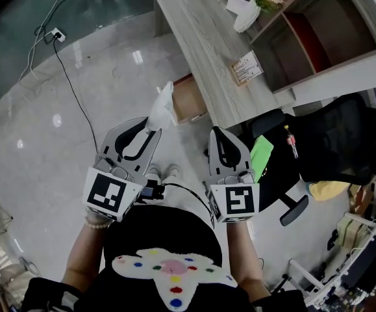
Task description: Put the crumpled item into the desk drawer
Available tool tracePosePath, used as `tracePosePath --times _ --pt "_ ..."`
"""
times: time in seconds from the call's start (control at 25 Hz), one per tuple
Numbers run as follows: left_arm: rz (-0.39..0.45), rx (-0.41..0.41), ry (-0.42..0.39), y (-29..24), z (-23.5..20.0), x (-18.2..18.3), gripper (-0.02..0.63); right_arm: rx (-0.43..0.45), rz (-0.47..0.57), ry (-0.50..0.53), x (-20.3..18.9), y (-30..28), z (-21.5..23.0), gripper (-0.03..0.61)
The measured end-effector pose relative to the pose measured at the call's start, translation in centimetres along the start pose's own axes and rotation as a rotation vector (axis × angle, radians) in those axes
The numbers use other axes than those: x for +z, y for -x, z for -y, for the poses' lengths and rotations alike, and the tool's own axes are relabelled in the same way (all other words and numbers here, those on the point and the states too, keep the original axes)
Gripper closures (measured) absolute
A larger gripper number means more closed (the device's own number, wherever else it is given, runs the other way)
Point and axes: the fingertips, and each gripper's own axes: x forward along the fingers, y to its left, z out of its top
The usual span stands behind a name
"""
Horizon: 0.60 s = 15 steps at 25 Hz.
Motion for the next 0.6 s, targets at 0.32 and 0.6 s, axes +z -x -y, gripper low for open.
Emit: tracePosePath --times 0.32,0.6 --pt "-0.053 -0.010 0.020 -0.3 -0.7 -2.3 0.515 -0.020 -0.038 0.008 -0.9 -0.5 0.3 0.575" --pt "-0.070 -0.023 0.032 -1.5 -1.2 -3.6 0.515 -0.020 -0.032 -0.004 -1.6 -1.6 0.7 0.575"
